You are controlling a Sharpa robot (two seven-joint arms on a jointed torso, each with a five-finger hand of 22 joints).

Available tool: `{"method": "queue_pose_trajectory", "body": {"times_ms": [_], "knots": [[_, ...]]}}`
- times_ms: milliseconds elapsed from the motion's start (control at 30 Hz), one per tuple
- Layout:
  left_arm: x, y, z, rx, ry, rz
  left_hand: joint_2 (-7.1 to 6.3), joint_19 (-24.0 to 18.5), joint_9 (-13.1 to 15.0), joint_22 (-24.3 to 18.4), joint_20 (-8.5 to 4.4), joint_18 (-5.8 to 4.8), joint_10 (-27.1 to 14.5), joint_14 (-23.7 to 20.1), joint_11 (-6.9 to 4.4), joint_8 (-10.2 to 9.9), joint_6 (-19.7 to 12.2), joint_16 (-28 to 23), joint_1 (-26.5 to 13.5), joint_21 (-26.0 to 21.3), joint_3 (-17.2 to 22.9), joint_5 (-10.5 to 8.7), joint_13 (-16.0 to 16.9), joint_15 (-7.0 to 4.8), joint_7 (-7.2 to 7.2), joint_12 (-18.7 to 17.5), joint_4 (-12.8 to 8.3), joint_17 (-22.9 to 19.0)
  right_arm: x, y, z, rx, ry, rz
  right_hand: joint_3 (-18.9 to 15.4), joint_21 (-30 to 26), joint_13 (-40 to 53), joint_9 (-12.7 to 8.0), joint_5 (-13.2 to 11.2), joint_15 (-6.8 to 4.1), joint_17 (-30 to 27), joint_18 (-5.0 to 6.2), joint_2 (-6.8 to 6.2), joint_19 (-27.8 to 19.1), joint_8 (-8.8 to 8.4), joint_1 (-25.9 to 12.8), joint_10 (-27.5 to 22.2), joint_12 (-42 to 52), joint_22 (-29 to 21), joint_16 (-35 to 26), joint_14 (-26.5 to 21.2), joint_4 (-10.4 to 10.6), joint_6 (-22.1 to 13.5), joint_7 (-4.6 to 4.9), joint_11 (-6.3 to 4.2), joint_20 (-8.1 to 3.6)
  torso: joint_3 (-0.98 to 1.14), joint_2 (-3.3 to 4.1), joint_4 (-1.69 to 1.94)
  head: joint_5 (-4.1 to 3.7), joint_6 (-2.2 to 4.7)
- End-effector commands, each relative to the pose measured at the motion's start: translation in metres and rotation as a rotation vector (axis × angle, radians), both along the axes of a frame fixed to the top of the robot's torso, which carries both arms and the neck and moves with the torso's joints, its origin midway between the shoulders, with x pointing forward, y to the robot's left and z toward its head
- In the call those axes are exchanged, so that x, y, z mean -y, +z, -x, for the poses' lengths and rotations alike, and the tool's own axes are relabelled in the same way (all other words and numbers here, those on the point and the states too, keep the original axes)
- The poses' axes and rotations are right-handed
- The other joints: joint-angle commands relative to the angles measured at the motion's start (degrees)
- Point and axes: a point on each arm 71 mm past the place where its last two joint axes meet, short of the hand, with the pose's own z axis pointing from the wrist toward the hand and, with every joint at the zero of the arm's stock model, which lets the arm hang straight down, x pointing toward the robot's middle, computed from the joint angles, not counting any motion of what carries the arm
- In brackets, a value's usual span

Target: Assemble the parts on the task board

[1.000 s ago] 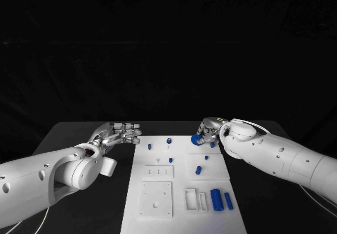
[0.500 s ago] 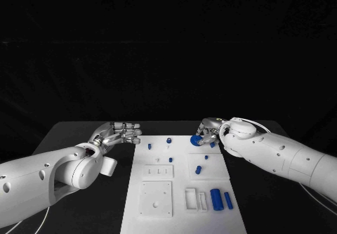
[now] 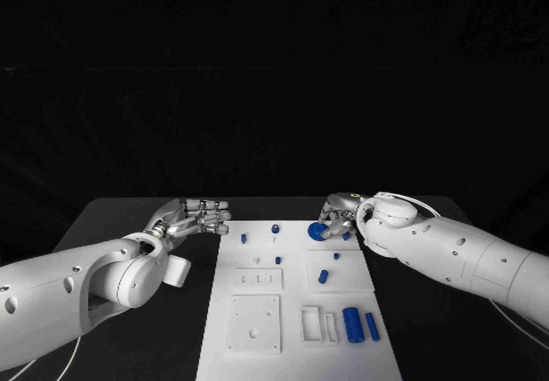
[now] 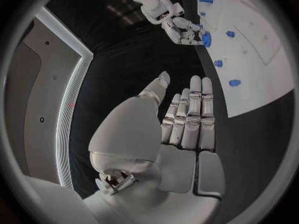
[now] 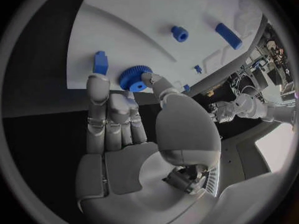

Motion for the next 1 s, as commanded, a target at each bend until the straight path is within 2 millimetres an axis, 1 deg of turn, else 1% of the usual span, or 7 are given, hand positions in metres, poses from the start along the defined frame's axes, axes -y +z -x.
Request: {"method": "queue_pose_trajectory", "body": {"times_ms": [33, 200, 367, 667, 800, 967, 1000], "knots": [[0.002, 0.001, 0.001, 0.003, -0.015, 0.008, 0.09, 0.3, -0.1, -0.1, -0.06, 0.02, -0.5, -0.3, -0.05, 0.0, -0.4, -0.4, 0.3, -0.4, -0.3, -0.38, 0.0, 0.13, 0.02, 0.1, 0.2, -0.1, -0.001, -0.012, 0.005, -0.029, -0.017, 0.038, -0.5, 0.5, 0.5, 0.1, -3.2, 0.21, 0.3, -0.28, 0.15, 2.4, 0.2, -0.4, 0.6, 0.5, 0.5, 0.4, 0.3, 1.2, 0.4, -0.04, 0.04, -0.07, 0.02, 0.02, 0.03, -0.02, 0.08], [0.002, 0.001, 0.001, 0.003, -0.015, 0.008, 0.09, 0.3, -0.1, -0.1, -0.06, 0.02, -0.5, -0.3, -0.05, 0.0, -0.4, -0.4, 0.3, -0.4, -0.3, -0.38, 0.0, 0.13, 0.02, 0.1, 0.2, -0.1, -0.006, -0.009, 0.007, 0.0, -0.02, 0.033, -1.4, 0.7, 0.7, 0.1, -7.0, 0.33, 0.5, -0.19, 0.05, 2.4, 0.19, 0.6, 0.9, 0.7, 1.2, 0.8, 0.4, 3.4, 1.0, -0.08, 0.15, 0.08, -0.01, 0.01, 0.02, -0.02, 0.14], [0.002, 0.001, 0.001, 0.003, -0.014, 0.008, 0.09, 0.3, -0.1, -0.1, -0.06, 0.02, -0.5, -0.3, -0.05, 0.0, -0.4, -0.4, 0.3, -0.4, -0.3, -0.38, 0.0, 0.13, 0.02, 0.1, 0.2, -0.1, -0.008, -0.006, 0.009, 0.027, -0.02, 0.027, -1.8, 0.7, 0.8, 0.1, -10.0, 0.36, 0.5, -0.17, -0.15, 2.4, 0.19, 1.5, 1.1, 0.8, 1.7, 0.9, 0.4, 5.2, 1.6, -0.15, 0.2, 0.11, 0.0, 0.01, 0.02, 0.01, 0.23], [0.001, 0.001, 0.001, 0.004, -0.013, 0.008, 0.09, 0.3, -0.1, -0.1, -0.06, 0.02, -0.5, -0.3, -0.05, 0.0, -0.4, -0.4, 0.3, -0.4, -0.3, -0.38, 0.0, 0.13, 0.02, 0.1, 0.2, -0.1, -0.018, 0.004, 0.018, 0.102, -0.005, 0.003, -1.9, 0.8, 0.9, 0.1, -11.7, 0.37, 0.6, -0.02, -0.57, 2.5, 0.17, 2.3, 1.4, 0.9, 2.3, 1.1, 0.4, 6.8, 2.3, -0.21, 0.23, 0.13, -0.03, -0.03, -0.05, 0.09, 0.29], [0.001, 0.001, 0.001, 0.004, -0.012, 0.008, 0.07, 0.3, -0.1, -0.2, -0.06, 0.04, -0.5, -0.3, -0.03, 0.0, -0.6, -0.3, 0.3, -0.3, -0.3, -0.36, 0.0, 0.12, 0.05, 0.1, 0.1, -0.1, -0.026, 0.009, 0.024, 0.135, 0.011, -0.004, -1.9, 0.8, 0.9, 0.1, -12.1, 0.36, 0.6, -0.02, -0.69, 2.5, 0.2, 2.3, 1.3, 0.8, 2.4, 1.1, 0.3, 7.0, 2.4, -0.26, 0.21, 0.13, 0.02, 0.01, 0.03, 0.11, 0.32], [0.001, 0.001, 0.002, 0.004, -0.012, 0.008, 0.07, 0.3, -0.1, -0.2, -0.06, 0.04, -0.5, -0.3, -0.03, 0.0, -0.6, -0.3, 0.3, -0.3, -0.3, -0.36, 0.0, 0.12, 0.05, 0.1, 0.1, -0.1, -0.036, 0.015, 0.03, 0.172, 0.032, -0.008, -1.1, 0.8, 0.7, 0.1, -13.3, 0.36, 0.5, -0.03, -1.19, 2.5, 0.2, 2.6, 1.3, 0.7, 2.6, 1.0, 0.3, 7.7, 2.4, -0.28, 0.2, 0.13, -0.02, 0.0, 0.06, 0.1, 0.34], [0.001, 0.001, 0.002, 0.004, -0.012, 0.008, 0.07, 0.3, -0.1, -0.2, -0.06, 0.04, -0.5, -0.3, -0.03, 0.0, -0.6, -0.3, 0.3, -0.3, -0.3, -0.36, 0.0, 0.12, 0.05, 0.1, 0.1, -0.1, -0.038, 0.016, 0.031, 0.18, 0.036, -0.008, -0.3, 0.7, 0.7, 0.1, -13.5, 0.36, 0.4, -0.04, -1.6, 2.6, 0.24, 2.5, 1.4, 0.7, 2.7, 0.9, 0.3, 8.1, 2.5, -0.23, 0.22, 0.12, -0.01, 0.02, 0.06, 0.12, 0.35]]}}
